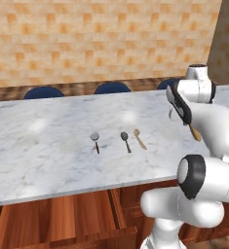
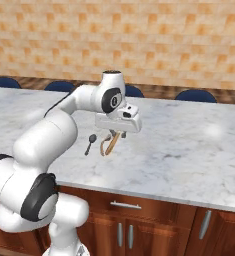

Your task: Organize the utensils by type. Pick up the wooden spoons from the counter and place them in the open cabinet. Then pick up the metallic utensils from the counter and place them in the open drawer.

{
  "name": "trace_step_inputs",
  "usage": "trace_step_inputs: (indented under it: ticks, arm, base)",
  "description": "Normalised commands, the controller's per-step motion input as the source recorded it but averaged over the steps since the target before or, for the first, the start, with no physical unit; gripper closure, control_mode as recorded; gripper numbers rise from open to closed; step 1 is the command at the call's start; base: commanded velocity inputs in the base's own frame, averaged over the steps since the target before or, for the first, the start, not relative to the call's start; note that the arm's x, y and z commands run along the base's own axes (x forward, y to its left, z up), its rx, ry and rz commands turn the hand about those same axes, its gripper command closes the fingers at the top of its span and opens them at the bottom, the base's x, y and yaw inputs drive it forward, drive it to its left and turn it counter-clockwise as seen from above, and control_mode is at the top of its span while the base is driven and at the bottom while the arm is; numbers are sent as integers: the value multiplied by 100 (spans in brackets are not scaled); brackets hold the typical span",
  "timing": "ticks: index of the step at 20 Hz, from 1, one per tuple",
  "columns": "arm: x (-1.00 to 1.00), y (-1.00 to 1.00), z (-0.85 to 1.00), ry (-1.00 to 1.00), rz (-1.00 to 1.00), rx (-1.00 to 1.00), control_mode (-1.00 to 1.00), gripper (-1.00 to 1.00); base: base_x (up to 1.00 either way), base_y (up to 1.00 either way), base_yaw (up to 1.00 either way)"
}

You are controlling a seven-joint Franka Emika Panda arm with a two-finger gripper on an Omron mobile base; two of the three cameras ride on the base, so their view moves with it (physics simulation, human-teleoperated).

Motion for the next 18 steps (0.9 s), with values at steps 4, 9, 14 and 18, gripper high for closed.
trace_step_inputs:
  ticks: [4, 9, 14, 18]
  arm:
    - [-19, 1, 7, -6, 0, -2, -100, 100]
    - [0, 0, 0, 0, 0, 0, -100, 100]
    - [0, 0, 0, 0, 0, 0, 100, 100]
    - [0, 0, 0, 0, 0, 0, 100, 100]
  base:
    - [0, 0, 0]
    - [0, 0, 0]
    - [-29, -5, 0]
    - [-24, -6, -47]
